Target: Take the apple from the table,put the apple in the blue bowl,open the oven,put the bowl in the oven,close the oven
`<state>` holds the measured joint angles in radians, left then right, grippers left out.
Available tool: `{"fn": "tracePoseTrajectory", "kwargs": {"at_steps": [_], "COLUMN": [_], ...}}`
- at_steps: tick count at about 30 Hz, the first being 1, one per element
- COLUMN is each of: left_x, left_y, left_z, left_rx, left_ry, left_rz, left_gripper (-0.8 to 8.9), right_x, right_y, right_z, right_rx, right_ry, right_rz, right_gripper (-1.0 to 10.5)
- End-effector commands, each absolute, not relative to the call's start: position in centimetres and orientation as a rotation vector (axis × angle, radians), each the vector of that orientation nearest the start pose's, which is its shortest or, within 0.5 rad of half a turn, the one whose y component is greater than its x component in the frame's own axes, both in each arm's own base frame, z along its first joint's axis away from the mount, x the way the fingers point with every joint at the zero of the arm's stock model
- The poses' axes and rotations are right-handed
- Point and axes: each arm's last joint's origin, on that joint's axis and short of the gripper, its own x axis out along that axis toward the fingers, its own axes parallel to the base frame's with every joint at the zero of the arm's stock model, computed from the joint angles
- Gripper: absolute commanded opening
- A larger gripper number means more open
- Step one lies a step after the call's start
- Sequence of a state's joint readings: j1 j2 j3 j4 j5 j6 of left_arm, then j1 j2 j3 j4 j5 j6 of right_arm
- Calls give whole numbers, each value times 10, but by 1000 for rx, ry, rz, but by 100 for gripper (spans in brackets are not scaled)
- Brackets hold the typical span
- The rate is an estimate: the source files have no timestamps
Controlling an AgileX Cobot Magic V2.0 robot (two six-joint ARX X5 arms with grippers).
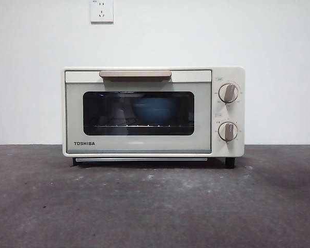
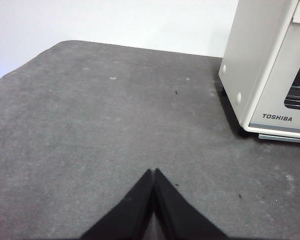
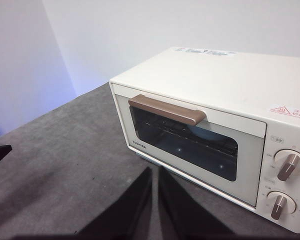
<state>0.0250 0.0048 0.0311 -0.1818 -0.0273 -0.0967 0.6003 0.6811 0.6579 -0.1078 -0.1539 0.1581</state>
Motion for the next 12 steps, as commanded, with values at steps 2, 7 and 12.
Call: {"fn": "tracePoseTrajectory", "kwargs": {"at_steps": [2,7,12], "left_x": [96,96,96], "left_y": [3,3,3], "left_z": [148,148,148], "left_rx": [-106,-106,-106], "left_ry": [178,178,178], "left_rz": [64,64,64], "left_gripper": [8,8,8], "right_x": [127,127,125], "right_y": [93,93,91], "right_z": [313,313,314], "right_rx": [129,129,126], "right_ry": [183,183,177], "right_rz": [745,746,742], "right_gripper": [4,4,4]}}
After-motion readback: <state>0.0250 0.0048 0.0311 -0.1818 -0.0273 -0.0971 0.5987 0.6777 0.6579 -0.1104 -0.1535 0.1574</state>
